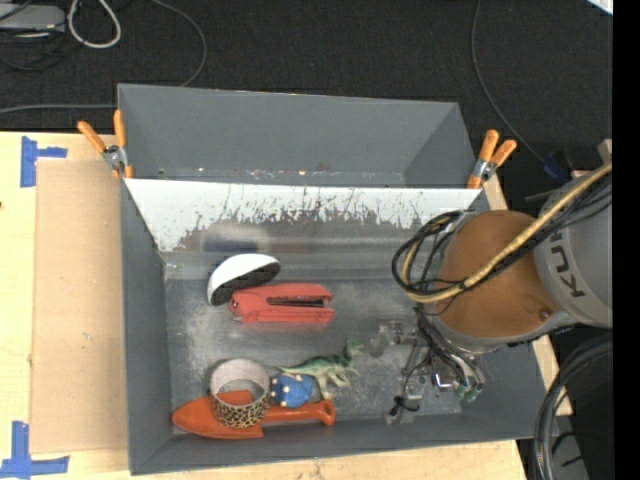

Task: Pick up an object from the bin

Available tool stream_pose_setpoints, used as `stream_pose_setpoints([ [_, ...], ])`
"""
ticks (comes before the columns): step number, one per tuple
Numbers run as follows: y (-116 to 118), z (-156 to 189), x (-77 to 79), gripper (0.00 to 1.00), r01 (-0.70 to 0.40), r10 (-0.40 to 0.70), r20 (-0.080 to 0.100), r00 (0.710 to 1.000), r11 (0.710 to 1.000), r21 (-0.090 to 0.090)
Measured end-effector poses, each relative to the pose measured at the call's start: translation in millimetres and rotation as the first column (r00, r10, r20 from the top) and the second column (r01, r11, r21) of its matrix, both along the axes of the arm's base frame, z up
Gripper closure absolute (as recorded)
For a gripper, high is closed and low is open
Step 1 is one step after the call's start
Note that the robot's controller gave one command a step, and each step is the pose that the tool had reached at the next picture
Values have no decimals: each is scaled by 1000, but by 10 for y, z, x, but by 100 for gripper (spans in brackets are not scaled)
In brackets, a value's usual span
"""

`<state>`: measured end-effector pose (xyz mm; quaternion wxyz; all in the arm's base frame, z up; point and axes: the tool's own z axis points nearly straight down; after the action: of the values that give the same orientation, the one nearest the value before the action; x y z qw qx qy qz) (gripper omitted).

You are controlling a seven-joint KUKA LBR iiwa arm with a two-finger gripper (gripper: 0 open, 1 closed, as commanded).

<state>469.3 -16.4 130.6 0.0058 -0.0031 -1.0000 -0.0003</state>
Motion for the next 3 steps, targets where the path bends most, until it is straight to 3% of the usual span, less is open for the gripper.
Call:
stream_pose_setpoints([
  [1,1,41,20,0,-1,1,8,1000,1000,0],
  [2,437,-622,489,0,-219,219,4,976,976,3],
  [3,677,-60,468,0,-183,183,8,983,983,0],
])
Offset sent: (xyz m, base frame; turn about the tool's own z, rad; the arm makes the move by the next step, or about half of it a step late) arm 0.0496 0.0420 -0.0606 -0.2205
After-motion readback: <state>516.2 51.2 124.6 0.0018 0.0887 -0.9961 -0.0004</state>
